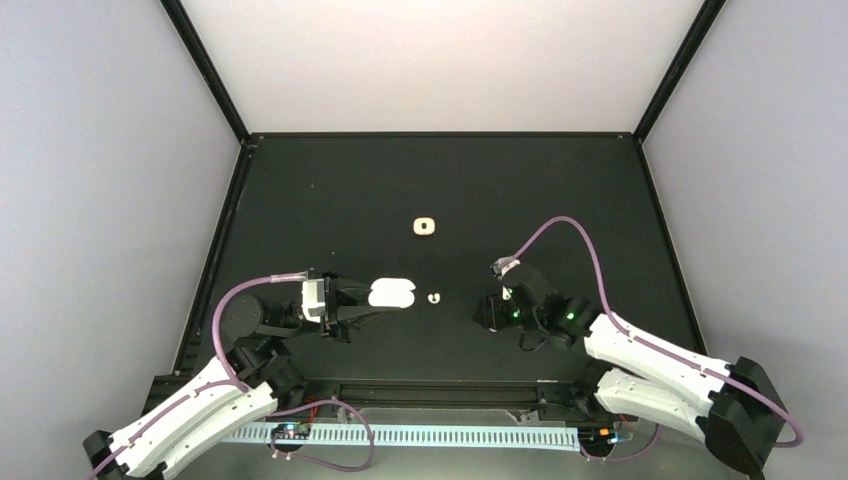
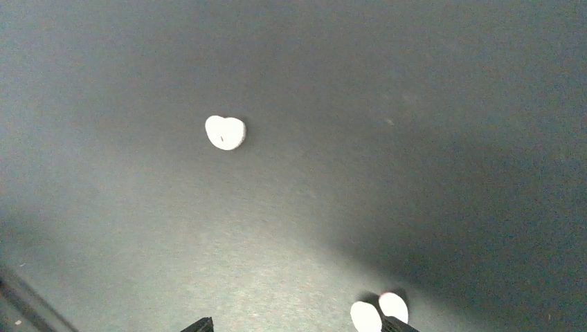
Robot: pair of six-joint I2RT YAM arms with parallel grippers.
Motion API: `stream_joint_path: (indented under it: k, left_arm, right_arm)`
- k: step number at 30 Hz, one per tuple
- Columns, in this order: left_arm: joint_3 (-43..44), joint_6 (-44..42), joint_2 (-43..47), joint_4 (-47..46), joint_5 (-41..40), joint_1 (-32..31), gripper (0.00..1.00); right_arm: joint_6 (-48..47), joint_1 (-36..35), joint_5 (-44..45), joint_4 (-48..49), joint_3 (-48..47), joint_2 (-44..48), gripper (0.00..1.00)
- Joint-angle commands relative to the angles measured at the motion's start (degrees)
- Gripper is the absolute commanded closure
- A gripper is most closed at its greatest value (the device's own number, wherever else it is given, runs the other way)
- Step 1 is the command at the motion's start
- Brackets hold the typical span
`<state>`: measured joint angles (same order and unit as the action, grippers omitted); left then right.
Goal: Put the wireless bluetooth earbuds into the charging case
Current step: Pick up the earbud from the center of the board.
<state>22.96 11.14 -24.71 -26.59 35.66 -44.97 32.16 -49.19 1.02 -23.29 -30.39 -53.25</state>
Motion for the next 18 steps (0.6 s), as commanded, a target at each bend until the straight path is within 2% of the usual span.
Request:
stream_joint_path:
  k: [1,4,11,13,18]
  left_arm:
    - [0.02,-0.04,1.25,-0.5,-0.72,0.01,0.98]
    - [-0.37,-0.07,1.77,-0.64,-0.72,0.06,0.98]
    - [0.09,-0.7,2.37,1.06,-0.26,0.05,0.98]
    - [0.07,-0.91,2.89,1.52,-0.58,0.01,0.98]
    - [0.15,-1.11,3.09,1.88,-0.63,-0.03,0.98]
  right_arm:
    - [4.99,2.03,-4.0,5.29,2.62,-2.43,0.41]
    - [0.84,1.74,-9.0,13.85,0.6,-7.25,0.43]
    - [-3.06,2.48,-11.01,20.51,-10.18,-26.42,0.42]
    - [-2.27,3.38,-12.21,23.52,-11.47,-30.75,0.42]
    - [-3.67,4.23,-14.67,24.21,-17.18,-37.99,0.41]
